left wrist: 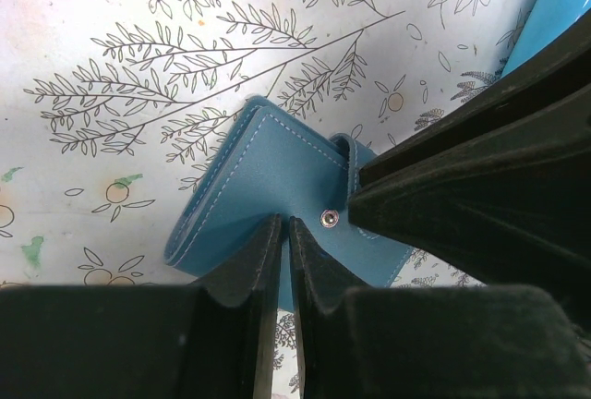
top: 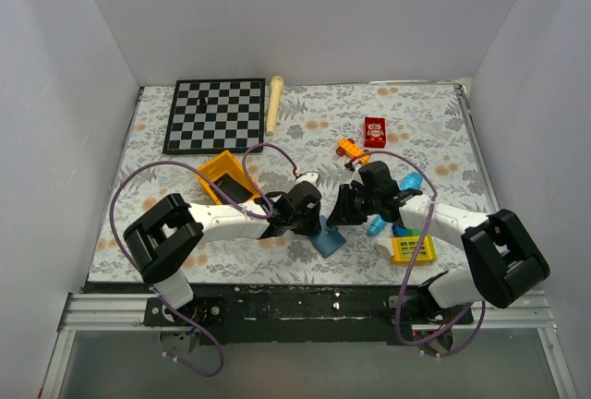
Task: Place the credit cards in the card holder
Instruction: Close the card holder at the center of the board.
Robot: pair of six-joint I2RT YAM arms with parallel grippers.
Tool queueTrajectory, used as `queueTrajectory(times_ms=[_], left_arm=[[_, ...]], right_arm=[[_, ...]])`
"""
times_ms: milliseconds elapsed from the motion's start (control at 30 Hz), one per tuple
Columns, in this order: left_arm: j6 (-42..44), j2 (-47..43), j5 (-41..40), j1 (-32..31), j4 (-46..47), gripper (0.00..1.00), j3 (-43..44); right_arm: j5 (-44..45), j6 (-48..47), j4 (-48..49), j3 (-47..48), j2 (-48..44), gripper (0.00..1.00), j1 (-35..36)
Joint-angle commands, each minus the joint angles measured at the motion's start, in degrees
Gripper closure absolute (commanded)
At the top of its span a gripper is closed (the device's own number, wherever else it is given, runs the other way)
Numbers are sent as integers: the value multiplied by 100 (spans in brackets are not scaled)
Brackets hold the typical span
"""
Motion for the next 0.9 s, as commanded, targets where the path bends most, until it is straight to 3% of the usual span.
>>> queueTrajectory(times_ms=[0,600,867], left_arm=[[-4,-21,-41,-18,-2,92,-20],[-30,-12,-32,-18,-2,92,-46],[-48,6,-32,-18,-11,92,-47]], right_arm=[[-128,118,367,-81,78,75,124],[-102,179,464,-81,219,82,309],[398,-58,262,77,-782,81,309]])
